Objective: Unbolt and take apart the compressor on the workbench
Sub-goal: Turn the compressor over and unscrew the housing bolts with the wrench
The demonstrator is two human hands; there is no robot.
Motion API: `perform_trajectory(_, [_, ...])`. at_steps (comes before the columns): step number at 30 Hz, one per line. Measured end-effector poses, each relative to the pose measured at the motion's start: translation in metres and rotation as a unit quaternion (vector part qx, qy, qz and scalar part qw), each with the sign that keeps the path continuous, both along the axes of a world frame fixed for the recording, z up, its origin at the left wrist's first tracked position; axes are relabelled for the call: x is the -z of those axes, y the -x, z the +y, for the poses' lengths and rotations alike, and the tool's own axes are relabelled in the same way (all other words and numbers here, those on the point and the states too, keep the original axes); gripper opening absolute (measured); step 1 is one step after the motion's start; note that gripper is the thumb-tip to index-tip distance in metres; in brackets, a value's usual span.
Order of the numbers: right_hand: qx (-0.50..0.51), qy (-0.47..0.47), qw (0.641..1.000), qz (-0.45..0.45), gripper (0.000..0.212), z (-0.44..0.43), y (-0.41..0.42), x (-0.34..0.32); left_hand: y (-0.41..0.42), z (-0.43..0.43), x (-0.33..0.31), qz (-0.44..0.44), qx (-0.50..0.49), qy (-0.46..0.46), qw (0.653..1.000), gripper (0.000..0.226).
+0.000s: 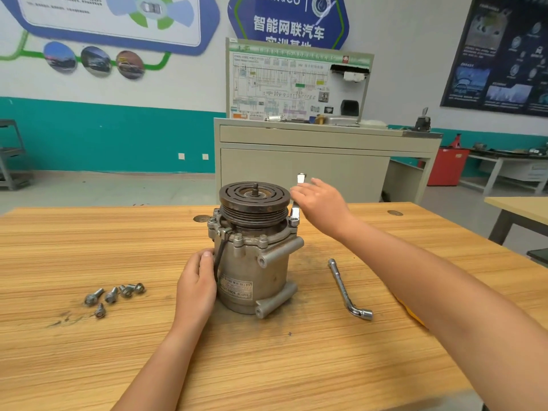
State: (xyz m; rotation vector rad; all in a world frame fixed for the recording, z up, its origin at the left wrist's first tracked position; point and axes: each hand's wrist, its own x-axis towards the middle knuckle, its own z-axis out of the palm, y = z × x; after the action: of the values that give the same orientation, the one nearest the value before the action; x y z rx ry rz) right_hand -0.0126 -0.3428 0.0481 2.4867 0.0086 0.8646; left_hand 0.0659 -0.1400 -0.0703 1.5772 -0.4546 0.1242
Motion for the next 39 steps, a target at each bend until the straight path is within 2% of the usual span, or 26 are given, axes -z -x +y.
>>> perform_trajectory(3, [-0.003, -0.122, 0.992, -0.041, 0.023, 0.001, 0.003, -0.003, -0.001, 0.000, 0.000, 0.000, -0.001, -0.004, 1.000, 0.022])
perform_trajectory(6, [0.042, -0.263, 0.957, -0.116, 0.030, -0.001, 0.022, -0.010, 0.000, 0.000, 0.000, 0.004, 0.002, -0.004, 1.000, 0.019])
perform_trajectory(8, [0.034, -0.294, 0.949, -0.113, 0.034, 0.005, 0.042, -0.011, 0.001, 0.000, -0.001, 0.001, 0.005, -0.004, 1.000, 0.019])
perform_trajectory(12, [0.109, -0.204, 0.973, 0.012, 0.029, 0.024, 0.081, -0.003, 0.001, 0.000, -0.001, 0.002, 0.008, 0.001, 1.000, 0.020])
perform_trajectory(17, [0.188, -0.172, 0.960, 0.117, 0.035, 0.041, 0.087, 0.003, 0.001, 0.001, 0.001, 0.001, 0.006, -0.002, 1.000, 0.022])
perform_trajectory(21, [0.206, -0.113, 0.962, 0.136, 0.043, 0.048, 0.082, 0.000, 0.002, 0.001, 0.000, 0.004, 0.012, 0.000, 1.000, 0.021])
perform_trajectory(25, [0.210, -0.031, 0.962, 0.170, 0.036, 0.054, 0.077, -0.011, 0.002, 0.001, 0.000, 0.008, 0.010, 0.003, 1.000, 0.022])
perform_trajectory(29, [0.212, -0.013, 0.957, 0.198, 0.033, 0.043, 0.073, -0.013, 0.003, 0.001, 0.000, 0.006, 0.010, 0.002, 1.000, 0.023])
perform_trajectory(33, [0.200, 0.046, 0.960, 0.188, 0.041, 0.021, 0.070, -0.017, 0.003, 0.001, 0.000, 0.005, 0.011, 0.005, 1.000, 0.027])
perform_trajectory(36, [0.215, 0.048, 0.959, 0.177, 0.033, 0.006, 0.054, -0.017, 0.003, 0.000, 0.000, 0.008, 0.007, 0.006, 1.000, 0.024])
perform_trajectory(39, [0.166, 0.031, 0.977, 0.132, 0.025, 0.000, 0.030, -0.009, 0.002, -0.001, 0.001, 0.009, 0.004, 0.003, 1.000, 0.023])
